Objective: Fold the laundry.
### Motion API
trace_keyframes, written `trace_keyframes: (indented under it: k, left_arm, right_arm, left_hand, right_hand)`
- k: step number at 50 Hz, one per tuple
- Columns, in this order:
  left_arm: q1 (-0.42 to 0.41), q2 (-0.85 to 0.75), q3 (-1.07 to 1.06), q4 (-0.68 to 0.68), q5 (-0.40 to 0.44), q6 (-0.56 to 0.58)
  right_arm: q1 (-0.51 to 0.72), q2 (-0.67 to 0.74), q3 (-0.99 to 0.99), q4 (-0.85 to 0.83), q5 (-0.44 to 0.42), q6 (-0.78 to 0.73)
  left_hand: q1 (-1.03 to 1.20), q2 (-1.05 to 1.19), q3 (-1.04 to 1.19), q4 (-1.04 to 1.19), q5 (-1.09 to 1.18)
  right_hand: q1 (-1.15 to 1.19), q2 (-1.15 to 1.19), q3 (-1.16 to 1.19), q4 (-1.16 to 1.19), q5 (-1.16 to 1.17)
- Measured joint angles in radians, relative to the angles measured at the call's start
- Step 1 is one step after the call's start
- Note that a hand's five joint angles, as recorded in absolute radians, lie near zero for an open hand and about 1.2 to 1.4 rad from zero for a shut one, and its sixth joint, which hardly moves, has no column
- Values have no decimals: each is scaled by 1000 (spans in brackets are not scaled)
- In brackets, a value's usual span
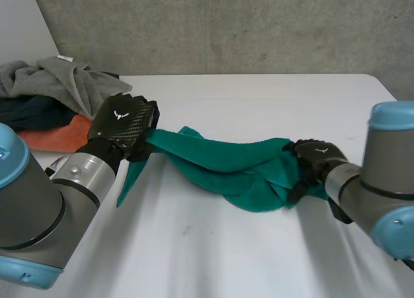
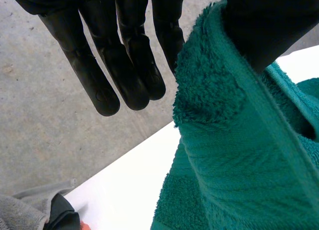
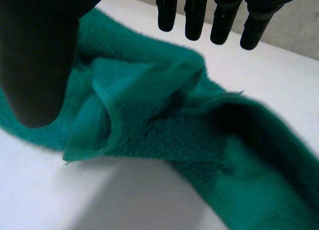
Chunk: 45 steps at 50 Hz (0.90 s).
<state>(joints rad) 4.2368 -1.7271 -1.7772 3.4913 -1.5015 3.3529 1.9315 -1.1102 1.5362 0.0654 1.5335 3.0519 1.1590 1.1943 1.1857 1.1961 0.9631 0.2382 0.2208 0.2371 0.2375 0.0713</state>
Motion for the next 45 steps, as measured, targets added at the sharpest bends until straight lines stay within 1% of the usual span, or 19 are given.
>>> trace_keyframes:
  k: [3,4,5,8,9,10,11,13,17,19,20,22,24,27,28,31,35,40,45]
  left_arm:
    - [0,-1,0,0,-1,-1]
    - [0,-1,-1,0,-1,-2]
    - [0,0,-1,0,-1,-2]
    - [0,1,-1,0,-3,-2]
    - [0,1,0,0,-3,-2]
    - [0,3,0,0,-3,-2]
    - [0,7,0,0,-4,-2]
    - [0,15,0,-1,-4,-1]
    - [3,48,5,-8,-5,1]
    - [11,90,14,-31,-4,7]
    - [14,99,17,-37,-3,9]
    - [26,131,31,-64,-2,20]
    - [47,163,53,-105,1,40]
    - [81,192,85,-166,4,75]
    - [86,195,90,-175,5,81]
    - [130,200,134,-266,8,148]
    - [152,167,162,-337,10,216]
    - [156,58,186,-359,10,279]
    - [145,-129,291,-290,6,313]
  right_arm:
    - [9,88,-35,-57,1,1]
    - [11,114,-49,-69,2,1]
    - [12,139,-64,-78,3,1]
    - [14,208,-115,-97,7,-1]
    - [14,214,-120,-99,7,-1]
    - [13,229,-133,-103,10,-2]
    - [11,232,-142,-108,13,-4]
    - [8,216,-147,-116,18,-8]
    - [1,108,-147,-124,21,-24]
    - [-25,-78,-148,-105,3,-67]
    - [-34,-112,-151,-97,-4,-80]
    - [-73,-216,-171,-53,-36,-133]
    - [-129,-311,-214,29,-88,-215]
    - [-192,-374,-284,156,-154,-315]
    - [-203,-381,-300,183,-167,-332]
    - [-270,-394,-414,400,-250,-449]
    - [-306,-364,-497,577,-302,-528]
    - [-313,-269,-529,653,-317,-562]
    - [-299,-144,-555,591,-305,-517]
  left_hand:
    - [0,0,4,0,0]
    - [0,0,4,0,0]
    - [0,0,4,0,0]
    - [0,0,4,4,0]
    - [0,0,4,4,0]
    - [0,0,4,4,0]
    - [0,0,4,4,0]
    - [0,0,4,4,0]
    - [0,0,4,4,0]
    - [0,0,4,4,0]
    - [0,0,4,4,0]
    - [0,1,4,4,0]
    - [0,2,4,4,0]
    - [0,2,4,4,0]
    - [0,2,4,4,0]
    - [0,2,4,4,0]
    - [0,2,4,4,0]
    - [0,2,4,4,0]
    - [0,2,4,4,0]
  right_hand:
    - [84,105,93,92,89]
    - [152,172,158,158,154]
    - [274,292,275,259,255]
    - [708,761,727,724,703]
    - [733,809,775,772,752]
    - [826,925,893,884,862]
    - [836,947,927,930,889]
    - [836,947,937,946,892]
    - [836,947,939,954,905]
    - [847,947,939,954,923]
    - [847,947,939,954,925]
    - [847,947,939,954,927]
    - [847,947,943,955,929]
    - [847,947,945,955,931]
    - [848,947,945,955,931]
    - [869,947,945,955,931]
    - [887,947,945,955,942]
    - [887,947,945,955,944]
    - [896,947,945,955,949]
